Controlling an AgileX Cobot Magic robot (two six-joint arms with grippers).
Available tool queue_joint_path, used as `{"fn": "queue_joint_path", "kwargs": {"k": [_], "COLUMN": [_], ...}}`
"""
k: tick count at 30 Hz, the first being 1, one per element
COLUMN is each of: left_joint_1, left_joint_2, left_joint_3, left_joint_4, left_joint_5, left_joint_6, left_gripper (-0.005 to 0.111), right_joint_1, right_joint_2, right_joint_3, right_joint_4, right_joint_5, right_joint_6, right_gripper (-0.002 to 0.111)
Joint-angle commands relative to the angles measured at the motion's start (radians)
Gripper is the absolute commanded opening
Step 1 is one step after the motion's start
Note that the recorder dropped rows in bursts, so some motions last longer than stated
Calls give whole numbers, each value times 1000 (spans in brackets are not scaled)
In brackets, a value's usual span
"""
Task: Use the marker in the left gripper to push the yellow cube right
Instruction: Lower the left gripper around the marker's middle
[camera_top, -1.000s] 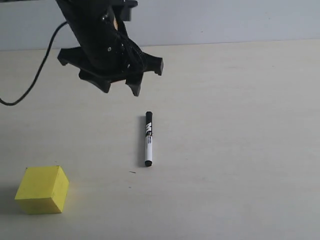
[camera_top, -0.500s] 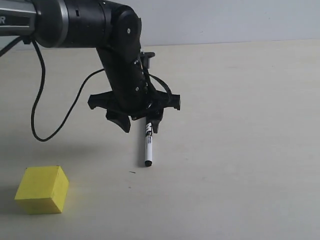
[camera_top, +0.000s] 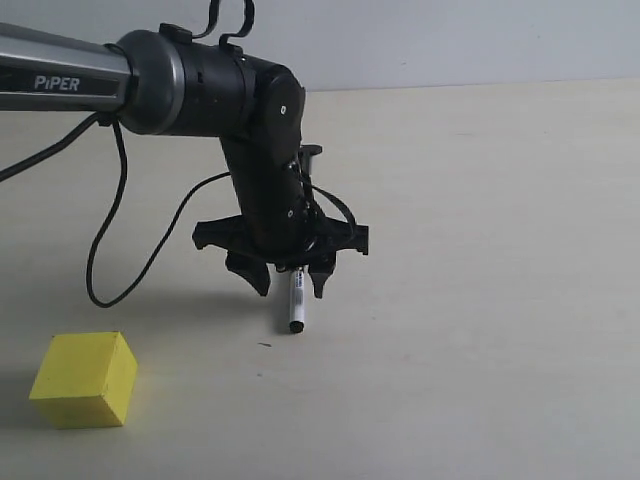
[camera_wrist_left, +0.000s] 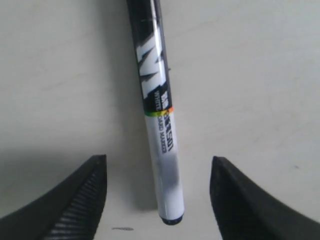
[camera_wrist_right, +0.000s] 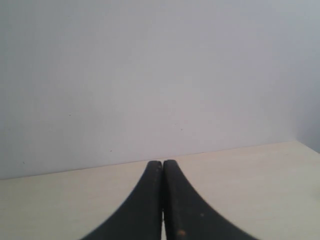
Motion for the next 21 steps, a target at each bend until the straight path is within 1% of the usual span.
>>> {"fn": "queue_joint_path", "kwargs": {"k": [1,10,13,16,21], "left_joint_1": [-5,-5,-15,-26,-26], "left_joint_2": [0,14,15,15,15], "left_joint_3": [-7,-7,-7,-7,-7], "left_joint_4": [-3,-1,1,4,4], "left_joint_5": [-5,-13,-27,-71,-56], "left_joint_6": [-29,-48,-48,-49,-52], "left_gripper": [59,59,59,59,59], "right_joint_1": [-6,-6,-6,-6,-6], "right_joint_2": [-5,-5,-5,-5,-5], "right_joint_3": [4,4,4,4,4], "right_joint_4": [2,2,2,2,2], "right_joint_5": [-3,-3,-3,-3,-3], "right_joint_6": [-1,-1,-1,-1,-1], "right_gripper": [0,0,0,0,0]}}
